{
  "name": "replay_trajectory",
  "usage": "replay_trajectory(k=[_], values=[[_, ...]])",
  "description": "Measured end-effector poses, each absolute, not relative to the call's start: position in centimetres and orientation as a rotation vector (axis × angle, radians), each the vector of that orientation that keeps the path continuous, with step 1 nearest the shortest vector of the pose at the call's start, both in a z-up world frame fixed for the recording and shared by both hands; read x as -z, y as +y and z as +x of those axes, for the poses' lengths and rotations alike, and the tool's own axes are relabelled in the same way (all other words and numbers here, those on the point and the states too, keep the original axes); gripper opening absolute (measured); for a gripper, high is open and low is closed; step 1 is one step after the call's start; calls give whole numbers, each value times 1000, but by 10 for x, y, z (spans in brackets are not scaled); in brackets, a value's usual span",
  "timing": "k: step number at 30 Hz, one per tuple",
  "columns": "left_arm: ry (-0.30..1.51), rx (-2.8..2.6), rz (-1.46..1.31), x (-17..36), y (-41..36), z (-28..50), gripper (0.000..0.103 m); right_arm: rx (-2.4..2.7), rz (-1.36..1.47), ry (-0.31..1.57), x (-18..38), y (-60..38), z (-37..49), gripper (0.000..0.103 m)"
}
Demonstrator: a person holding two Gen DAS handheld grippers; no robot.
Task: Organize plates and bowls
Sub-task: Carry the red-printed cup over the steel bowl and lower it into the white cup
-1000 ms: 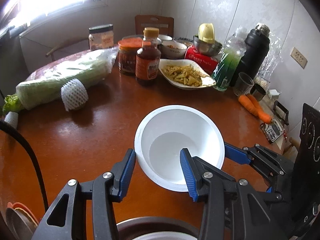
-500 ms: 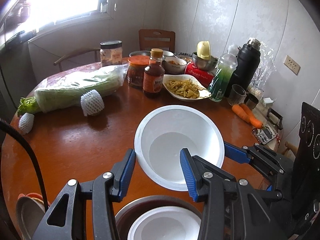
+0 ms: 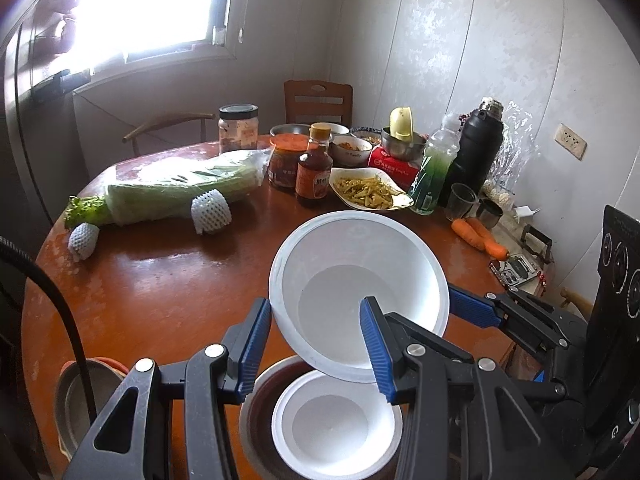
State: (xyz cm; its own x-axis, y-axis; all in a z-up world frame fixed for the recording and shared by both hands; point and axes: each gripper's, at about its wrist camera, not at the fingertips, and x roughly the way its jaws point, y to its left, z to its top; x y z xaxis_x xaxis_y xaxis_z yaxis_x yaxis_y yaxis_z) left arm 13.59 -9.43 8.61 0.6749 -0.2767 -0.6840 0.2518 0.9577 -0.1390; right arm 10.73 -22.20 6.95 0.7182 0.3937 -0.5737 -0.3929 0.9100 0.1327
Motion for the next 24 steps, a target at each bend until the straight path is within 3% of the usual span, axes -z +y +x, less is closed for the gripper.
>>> replay_trajectory(k=[12, 24], values=[[768, 286, -40, -89, -90, 105, 46, -460, -7, 623, -77, -216, 73, 47], [839, 255, -48, -58, -92, 81, 46, -497, -15, 696, -48, -218, 51, 47]])
